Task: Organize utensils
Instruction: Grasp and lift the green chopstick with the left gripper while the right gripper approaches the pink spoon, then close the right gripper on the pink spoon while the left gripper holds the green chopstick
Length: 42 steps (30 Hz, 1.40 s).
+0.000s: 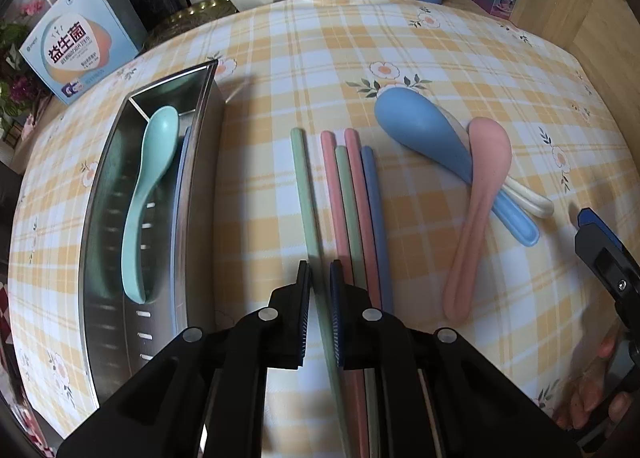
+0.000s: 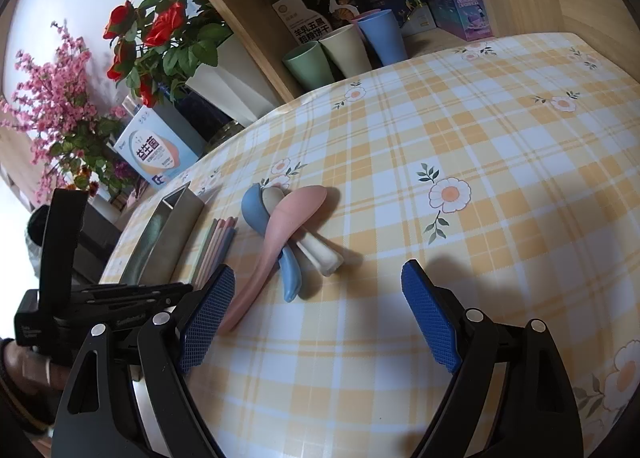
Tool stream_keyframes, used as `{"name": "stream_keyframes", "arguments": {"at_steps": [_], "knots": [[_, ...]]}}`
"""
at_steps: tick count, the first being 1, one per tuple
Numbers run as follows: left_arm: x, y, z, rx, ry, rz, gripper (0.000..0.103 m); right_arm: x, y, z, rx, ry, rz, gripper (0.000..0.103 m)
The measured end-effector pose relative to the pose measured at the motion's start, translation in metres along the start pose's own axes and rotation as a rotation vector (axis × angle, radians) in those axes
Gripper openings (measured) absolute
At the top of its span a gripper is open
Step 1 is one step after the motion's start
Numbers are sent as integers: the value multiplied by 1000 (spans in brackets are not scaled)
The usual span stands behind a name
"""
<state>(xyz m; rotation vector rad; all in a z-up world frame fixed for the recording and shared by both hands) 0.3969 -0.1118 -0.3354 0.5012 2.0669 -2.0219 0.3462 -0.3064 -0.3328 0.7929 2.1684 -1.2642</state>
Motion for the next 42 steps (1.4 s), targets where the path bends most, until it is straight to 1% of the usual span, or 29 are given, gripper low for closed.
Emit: {"name": "stream_keyframes", "arguments": {"at_steps": [3,8,9,14,17,22,25,28,32,35,36,39,40,42], "knots": [[2,-1,0,9,7,29,7,0,1,3,-2,16,-3,82],[6,-6,-4,62,-65,19,6,0,2,8,-16,38,-11,82],[7,-12,-3,80,-62,31,6,1,3,7,-18,33,-15,80],[8,-38,-1,132,-54,84,6,1,5,0,-19,-1,-23,76],[6,-55,-1,158,-51,124,6,1,5,-2,-5,-15,-28,71],[5,-73,-10,205,-72,161,6,1,6,-6,37,-42,-56,54],[5,-81,-19,222,-85,176,6,2,10,-13,70,-77,-87,48],[4,-87,-27,241,-102,189,6,1,13,-25,79,-111,-115,46],[4,-92,-38,259,-106,208,6,-2,23,-39,56,-96,-150,42],[6,-96,-46,277,-114,225,6,-3,34,-50,64,-112,-172,41],[6,-97,-49,283,-117,229,6,-2,39,-52,65,-108,-181,38],[5,-100,-57,297,-132,237,6,-2,49,-55,93,-72,-213,36],[5,-101,-60,302,-136,239,6,-3,48,-57,115,-73,-208,36],[5,-102,-63,310,-142,242,6,-7,44,-61,128,-76,-193,36]]}}
Point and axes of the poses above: each gripper's, at about its wrist camera, not at the fingertips, and y roughly the way its jaws point, z to its right, x to its underside, the point moved 5 cm from there along y, roughly the way its jaws point, and after that the axes turned 7 degrees about -y, right-handed, at the moved point
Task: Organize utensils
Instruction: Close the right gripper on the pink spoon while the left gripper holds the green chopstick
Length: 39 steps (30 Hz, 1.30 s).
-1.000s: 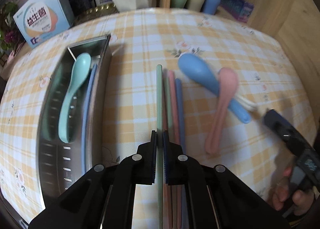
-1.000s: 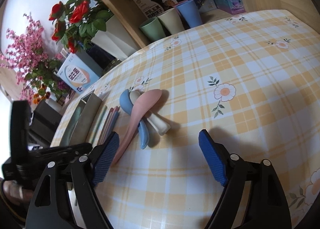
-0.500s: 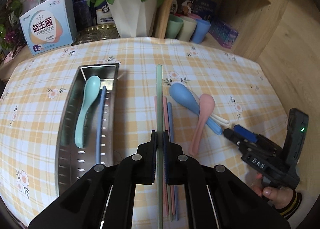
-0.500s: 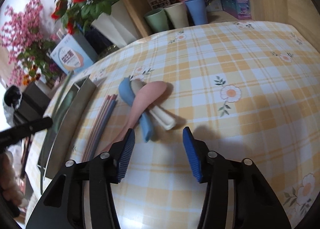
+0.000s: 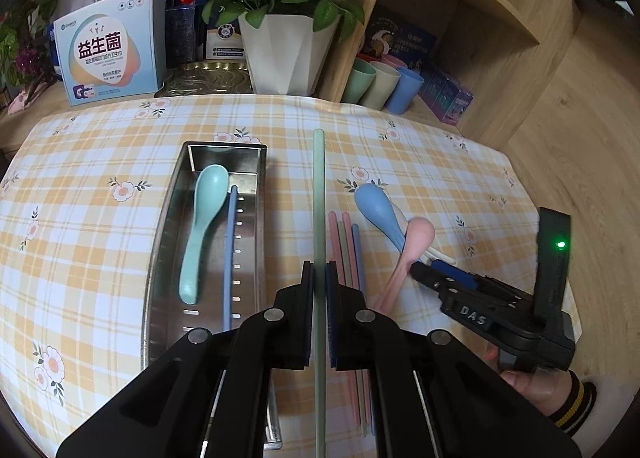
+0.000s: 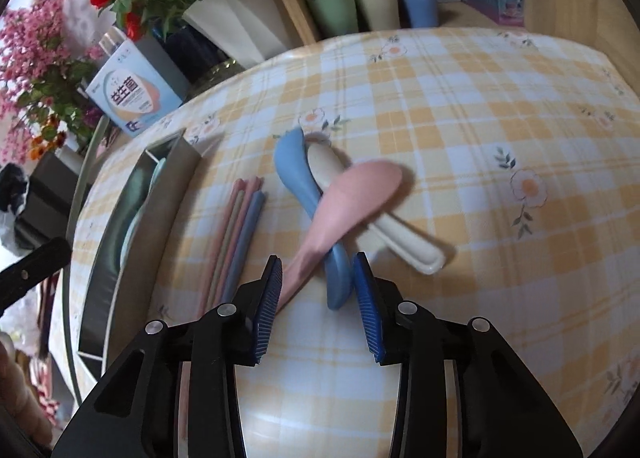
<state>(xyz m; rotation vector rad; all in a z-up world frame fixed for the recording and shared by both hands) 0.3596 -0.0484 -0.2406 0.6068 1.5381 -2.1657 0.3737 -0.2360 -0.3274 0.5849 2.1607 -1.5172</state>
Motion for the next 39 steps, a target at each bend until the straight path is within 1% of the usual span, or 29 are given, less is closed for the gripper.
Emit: {"name": "stream_keyframes", "arguments": {"at_steps": [3,6,11,12,17,20,21,24,27,30,36,39], "knots": [[-1,0,-4,16,-13,0,6,-5,-6,-4,9,-14,14,36],[0,1,-5,28,-18,-3,6,-8,-3,-2,19,-18,-10,36],[0,0,-8,30,-25,-8,6,-9,17,10,13,64,-55,36],[0,0,-8,28,-24,-6,6,-9,20,12,12,80,-53,36],[-1,1,-13,25,-32,-3,6,-18,28,6,41,40,-37,36],[-1,1,-15,27,-37,-6,6,-20,29,1,49,18,-26,16],[-1,2,-16,26,-36,-7,6,-20,27,0,58,12,-17,12],[-1,3,-17,26,-38,-8,6,-23,18,-4,78,-17,16,7],[-1,3,-19,29,-43,-11,6,-25,13,-5,81,-30,33,7],[0,3,-19,36,-49,-14,6,-25,12,-4,79,-22,27,7],[-1,0,-24,24,-47,-10,6,-23,0,-4,32,37,56,7],[-2,-1,-26,21,-55,-6,6,-18,-2,-8,16,46,53,7]]}}
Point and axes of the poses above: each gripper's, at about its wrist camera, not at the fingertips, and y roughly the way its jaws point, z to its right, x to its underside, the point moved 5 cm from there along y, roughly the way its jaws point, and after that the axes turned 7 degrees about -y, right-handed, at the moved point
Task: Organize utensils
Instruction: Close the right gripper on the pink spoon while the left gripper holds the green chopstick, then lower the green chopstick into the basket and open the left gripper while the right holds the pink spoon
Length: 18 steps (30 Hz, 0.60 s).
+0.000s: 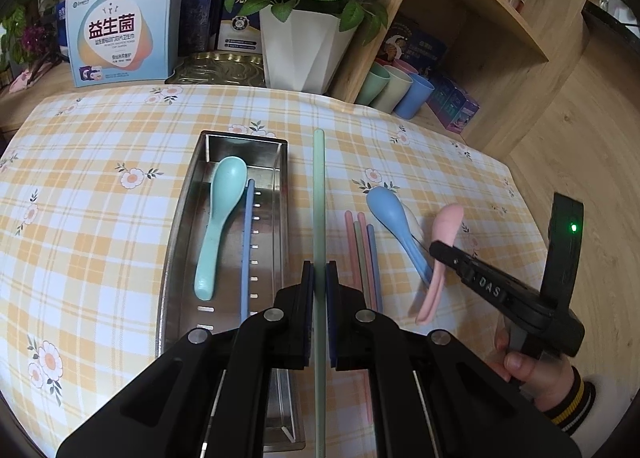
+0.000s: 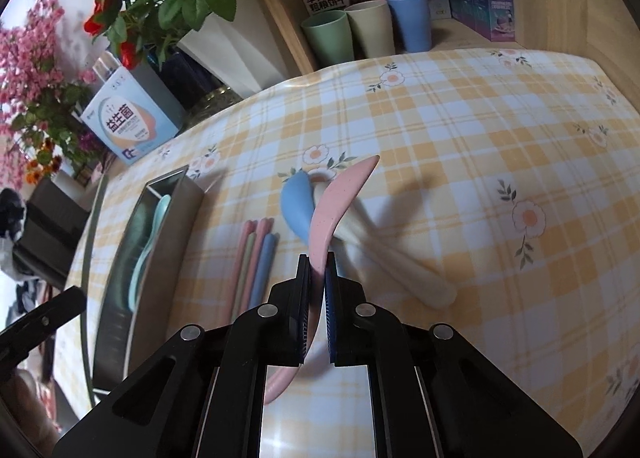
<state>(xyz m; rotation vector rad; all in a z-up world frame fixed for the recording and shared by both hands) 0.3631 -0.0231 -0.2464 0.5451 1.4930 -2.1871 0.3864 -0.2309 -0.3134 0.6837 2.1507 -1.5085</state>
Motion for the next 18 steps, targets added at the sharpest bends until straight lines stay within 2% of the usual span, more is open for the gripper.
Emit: {"name": "stream_keyframes", "arguments": {"at_steps": [18], "knots": [[-8,-17,-32,-32,-50,32,6,4,-22,-20,-35,9,23,7]]}}
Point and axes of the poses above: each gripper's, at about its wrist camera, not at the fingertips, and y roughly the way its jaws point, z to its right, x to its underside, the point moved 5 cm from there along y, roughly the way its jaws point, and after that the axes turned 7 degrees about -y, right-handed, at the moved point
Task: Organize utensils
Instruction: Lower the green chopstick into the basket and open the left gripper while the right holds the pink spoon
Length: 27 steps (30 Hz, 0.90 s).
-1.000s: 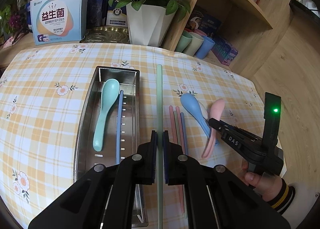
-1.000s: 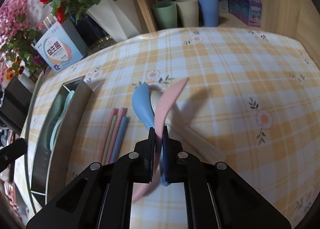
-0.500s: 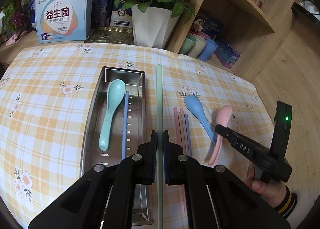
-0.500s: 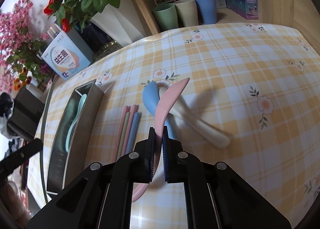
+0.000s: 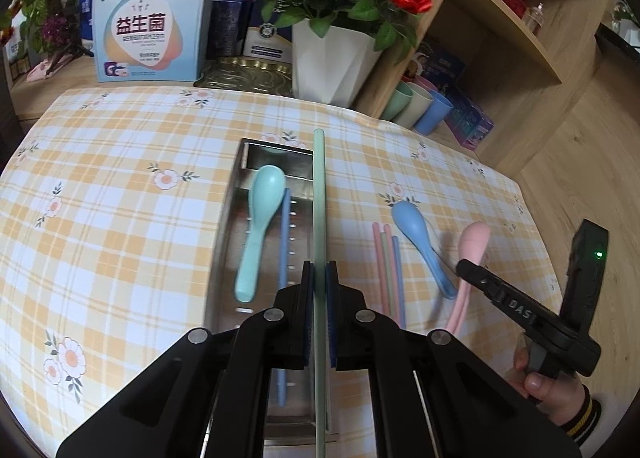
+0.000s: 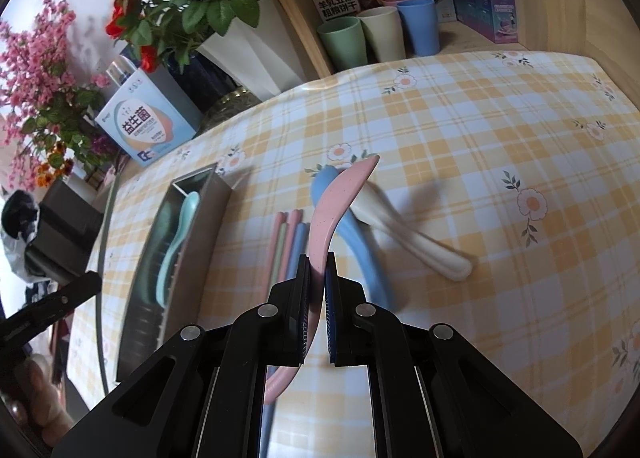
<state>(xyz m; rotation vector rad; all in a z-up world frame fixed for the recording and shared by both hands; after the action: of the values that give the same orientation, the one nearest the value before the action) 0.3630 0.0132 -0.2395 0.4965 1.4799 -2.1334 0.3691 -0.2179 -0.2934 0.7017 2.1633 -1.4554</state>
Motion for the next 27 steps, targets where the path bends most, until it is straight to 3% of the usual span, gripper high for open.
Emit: {"name": "stream_keyframes", "arguments": {"at_steps": [7,18,27], "knots": [[-2,6,-11,-12,-14,-13,6,0,-3,-9,-14,-11,4,7],[-7,57,-20,8,-50,-132,6,3,0,-1,-12,7,-3,7],[-8,85,-17,-13,-12,-194,6,2,-4,15,-2,46,-3,7]]}}
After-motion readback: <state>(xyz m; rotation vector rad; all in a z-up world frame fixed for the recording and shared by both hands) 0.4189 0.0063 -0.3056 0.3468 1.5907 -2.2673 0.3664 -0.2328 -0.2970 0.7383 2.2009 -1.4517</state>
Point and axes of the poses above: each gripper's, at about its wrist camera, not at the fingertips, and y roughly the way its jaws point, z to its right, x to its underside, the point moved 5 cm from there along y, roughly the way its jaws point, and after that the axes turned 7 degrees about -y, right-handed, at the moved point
